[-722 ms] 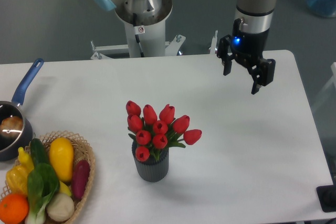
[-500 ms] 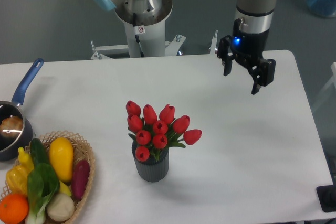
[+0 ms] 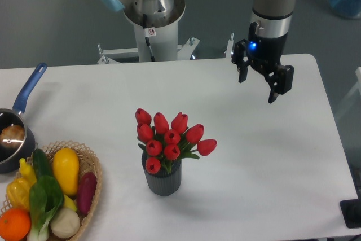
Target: Pick up the flowers from the vase
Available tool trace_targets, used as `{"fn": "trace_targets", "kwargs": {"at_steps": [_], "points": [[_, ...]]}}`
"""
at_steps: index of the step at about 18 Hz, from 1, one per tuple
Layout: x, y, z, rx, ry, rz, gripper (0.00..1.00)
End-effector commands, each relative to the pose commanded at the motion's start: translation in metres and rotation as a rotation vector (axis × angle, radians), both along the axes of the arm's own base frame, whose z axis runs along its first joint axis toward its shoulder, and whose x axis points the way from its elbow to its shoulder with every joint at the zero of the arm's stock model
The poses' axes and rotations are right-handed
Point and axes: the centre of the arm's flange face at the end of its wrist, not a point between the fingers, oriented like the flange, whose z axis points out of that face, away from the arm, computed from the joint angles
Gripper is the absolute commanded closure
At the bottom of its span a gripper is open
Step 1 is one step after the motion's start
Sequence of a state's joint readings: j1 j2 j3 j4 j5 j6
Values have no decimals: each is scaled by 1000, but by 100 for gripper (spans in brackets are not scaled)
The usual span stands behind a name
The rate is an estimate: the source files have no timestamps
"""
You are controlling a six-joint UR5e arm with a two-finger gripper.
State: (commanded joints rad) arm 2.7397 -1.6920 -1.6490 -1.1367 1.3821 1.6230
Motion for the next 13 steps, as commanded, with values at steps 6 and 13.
{"fn": "trace_targets", "kwargs": {"at_steps": [6,13], "points": [[5,-2,-31,6,9,0,0],[7,0,-35,23,-3,-7,0]]}}
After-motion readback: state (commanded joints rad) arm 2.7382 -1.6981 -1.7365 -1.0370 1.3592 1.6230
